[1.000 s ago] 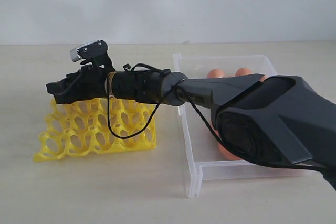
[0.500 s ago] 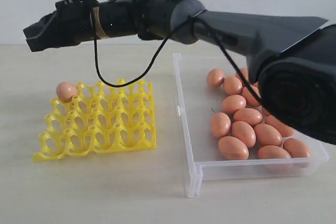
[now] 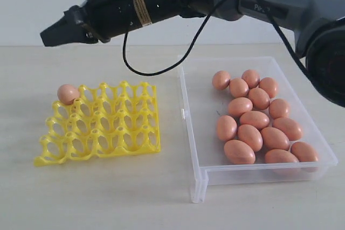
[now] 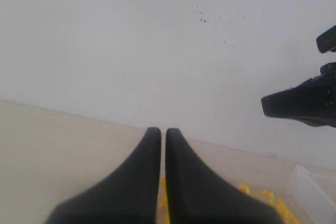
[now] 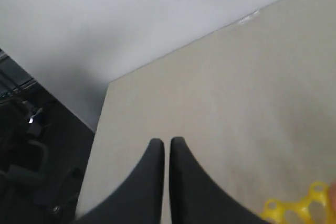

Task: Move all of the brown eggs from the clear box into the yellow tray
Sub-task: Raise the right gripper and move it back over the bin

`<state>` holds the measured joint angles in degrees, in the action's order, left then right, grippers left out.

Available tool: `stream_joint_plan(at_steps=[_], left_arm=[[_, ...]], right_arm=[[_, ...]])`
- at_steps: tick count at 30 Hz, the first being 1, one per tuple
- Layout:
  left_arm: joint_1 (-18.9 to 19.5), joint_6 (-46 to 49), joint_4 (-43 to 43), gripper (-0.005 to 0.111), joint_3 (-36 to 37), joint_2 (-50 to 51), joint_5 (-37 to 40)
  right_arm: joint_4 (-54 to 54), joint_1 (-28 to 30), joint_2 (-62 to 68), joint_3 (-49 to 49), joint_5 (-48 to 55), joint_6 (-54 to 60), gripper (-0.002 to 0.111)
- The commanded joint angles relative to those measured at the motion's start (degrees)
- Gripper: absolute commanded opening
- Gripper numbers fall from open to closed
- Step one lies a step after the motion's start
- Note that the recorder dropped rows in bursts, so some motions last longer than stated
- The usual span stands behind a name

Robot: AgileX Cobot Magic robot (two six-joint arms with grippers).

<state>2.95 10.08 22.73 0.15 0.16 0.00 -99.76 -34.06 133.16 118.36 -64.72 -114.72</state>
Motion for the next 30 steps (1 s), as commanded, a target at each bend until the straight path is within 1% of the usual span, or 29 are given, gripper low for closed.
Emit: stream_joint_plan(at_steps=[1,4,8,12,14,19,23,24,27,30], left_arm=[[-0.24,0.52,0.19,0.004,-0.15,-0.16,0.0],[-0.24,0.52,0.19,0.004,-0.15,-0.16,0.0],[-0.24,0.52,0.19,0.004,-0.15,-0.16,0.0],[-0.24,0.52,0.19,0.004,-0.15,-0.16,0.0],[-0.24,0.52,0.19,0.004,-0.15,-0.16,0.0],[-0.24,0.52,0.19,0.004,-0.15,-0.16,0.0],[-0.24,0.52,0.19,0.004,-0.15,-0.16,0.0],[-0.24,0.52,0.19,0.004,-0.15,-0.16,0.0],[-0.24,0.52,0.19,0.004,-0.15,-0.16,0.0],[-0.24,0.52,0.19,0.004,-0.15,-0.16,0.0]], right_arm=[[-0.18,-0.19,-0.88,-3.17,-5.24,-1.17,0.0],[-0.18,-1.06,-2.75,-6.21,-5.24,-0.67,0.0],[-0.18,-1.95,-6.47,-7.74,-5.24,2.21,0.0],[-0.18,-1.89,-11.55,-7.74,-5.24,7.82,0.0],[-0.18,-1.89,-14.74,-7.74,-5.07,12.41,0.0],[-0.18,-1.89,-22.25,-7.74,10.88,23.5,0.0],[-0.18,-1.89,-26.89,-7.74,20.58,32.9,0.0],[-0.18,-1.89,-28.22,-7.74,24.73,33.33,0.0],[-0.18,-1.89,-31.17,-8.03,32.13,32.86,0.0],[-0.18,-1.89,-34.9,-11.7,40.18,34.44,0.0]])
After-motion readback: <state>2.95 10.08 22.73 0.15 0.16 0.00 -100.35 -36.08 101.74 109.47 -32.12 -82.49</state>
